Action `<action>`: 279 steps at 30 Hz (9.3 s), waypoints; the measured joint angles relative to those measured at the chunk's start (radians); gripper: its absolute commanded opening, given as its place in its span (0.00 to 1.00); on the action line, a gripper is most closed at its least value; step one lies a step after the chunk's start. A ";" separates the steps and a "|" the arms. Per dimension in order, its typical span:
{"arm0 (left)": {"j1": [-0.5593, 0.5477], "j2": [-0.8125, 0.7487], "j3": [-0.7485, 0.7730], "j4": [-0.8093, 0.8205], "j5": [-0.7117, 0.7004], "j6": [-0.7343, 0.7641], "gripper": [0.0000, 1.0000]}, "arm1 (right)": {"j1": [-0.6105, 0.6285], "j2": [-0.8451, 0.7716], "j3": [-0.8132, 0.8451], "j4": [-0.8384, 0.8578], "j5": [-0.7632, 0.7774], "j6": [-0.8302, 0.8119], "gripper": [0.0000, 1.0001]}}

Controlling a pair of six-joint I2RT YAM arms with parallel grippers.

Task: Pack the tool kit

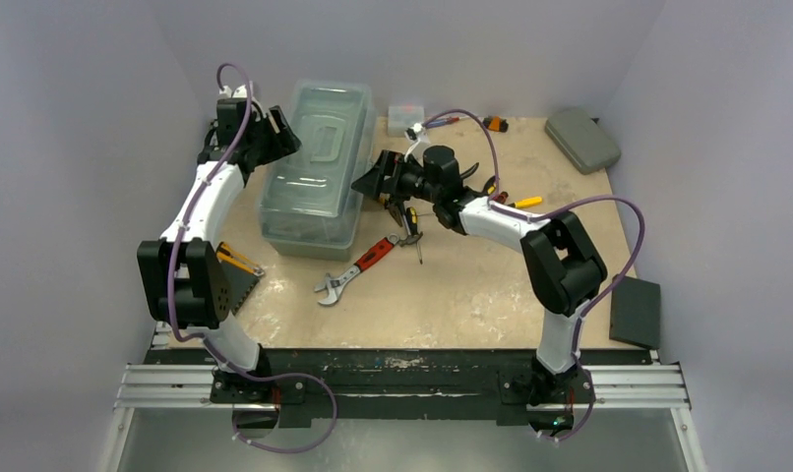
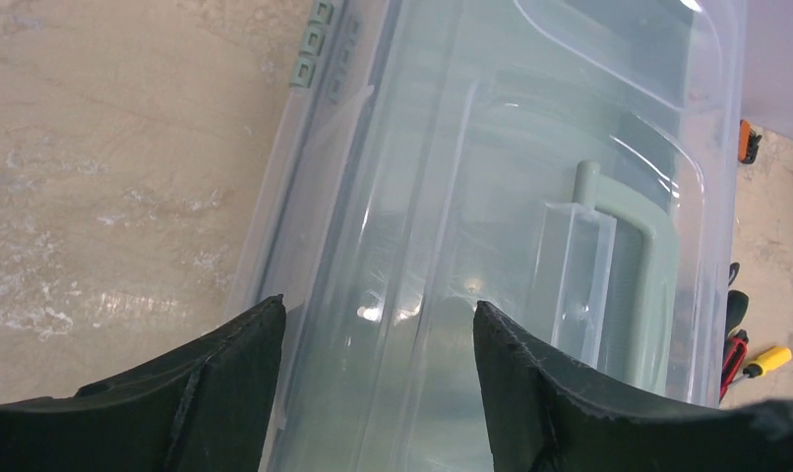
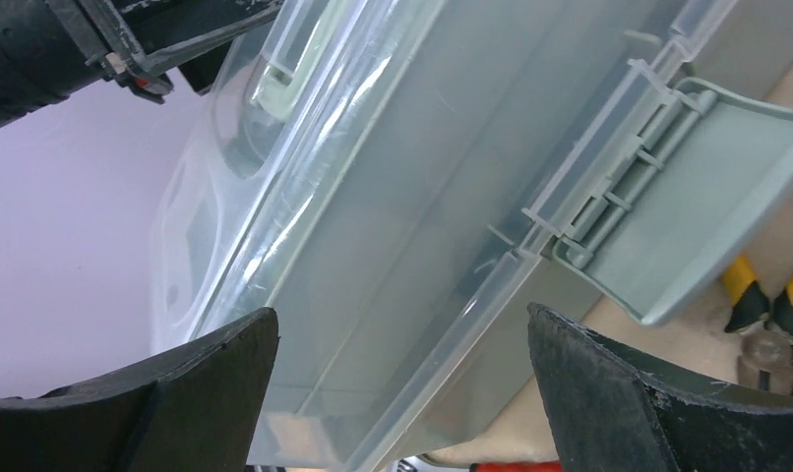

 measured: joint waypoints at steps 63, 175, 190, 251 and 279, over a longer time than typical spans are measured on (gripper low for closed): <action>-0.383 -0.541 -0.643 0.206 -0.114 -0.447 0.55 | -0.046 -0.440 -0.109 -0.677 0.054 -0.168 0.94; -0.348 -0.722 -0.337 -0.377 0.010 -0.198 0.99 | -0.310 -0.222 -0.269 0.343 -0.601 0.587 0.79; -0.681 -0.608 -0.046 -0.552 -0.351 -0.036 0.95 | -0.261 -0.241 -0.209 0.241 -0.592 0.535 0.79; -1.271 0.145 0.465 -1.176 -1.313 -0.177 0.95 | -0.139 -0.192 -0.106 0.323 -0.549 0.640 0.81; -1.228 0.062 0.404 -1.176 -1.350 -0.187 0.93 | -0.258 -0.250 -0.224 0.320 -0.548 0.600 0.85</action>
